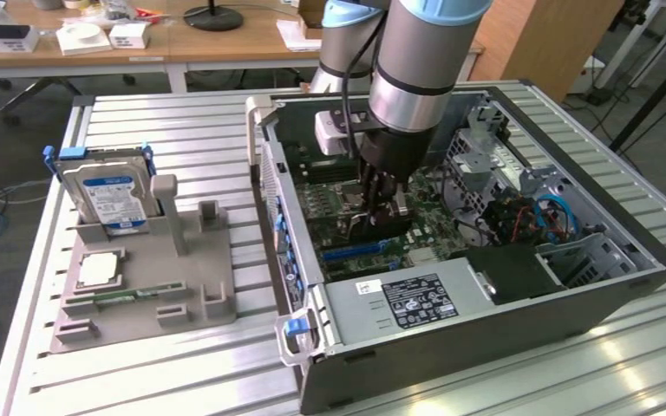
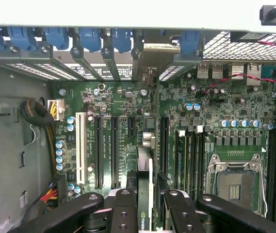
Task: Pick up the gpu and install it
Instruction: 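Insert the gpu into the slot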
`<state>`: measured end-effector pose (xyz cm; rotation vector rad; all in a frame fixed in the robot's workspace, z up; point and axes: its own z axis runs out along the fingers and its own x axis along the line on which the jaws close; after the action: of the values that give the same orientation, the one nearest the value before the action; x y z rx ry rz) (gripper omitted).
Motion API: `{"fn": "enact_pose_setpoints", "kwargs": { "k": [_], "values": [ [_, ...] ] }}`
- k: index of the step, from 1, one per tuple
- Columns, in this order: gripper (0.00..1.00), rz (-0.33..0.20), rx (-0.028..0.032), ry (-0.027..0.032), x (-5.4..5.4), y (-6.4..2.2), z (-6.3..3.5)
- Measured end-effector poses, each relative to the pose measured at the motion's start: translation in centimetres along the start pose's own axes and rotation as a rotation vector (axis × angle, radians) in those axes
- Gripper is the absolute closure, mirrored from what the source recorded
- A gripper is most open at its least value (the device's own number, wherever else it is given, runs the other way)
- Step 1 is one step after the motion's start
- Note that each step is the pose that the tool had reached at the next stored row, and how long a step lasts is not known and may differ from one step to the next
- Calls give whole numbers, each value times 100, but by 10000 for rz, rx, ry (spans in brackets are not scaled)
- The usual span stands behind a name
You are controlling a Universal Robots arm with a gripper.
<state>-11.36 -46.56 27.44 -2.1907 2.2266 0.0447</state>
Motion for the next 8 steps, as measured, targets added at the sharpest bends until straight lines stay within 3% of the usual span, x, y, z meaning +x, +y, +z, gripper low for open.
{"fn": "enact_pose_setpoints", "kwargs": {
  "k": [8],
  "values": [
    [74,2,-57,0,0,-6,0]
  ]
}}
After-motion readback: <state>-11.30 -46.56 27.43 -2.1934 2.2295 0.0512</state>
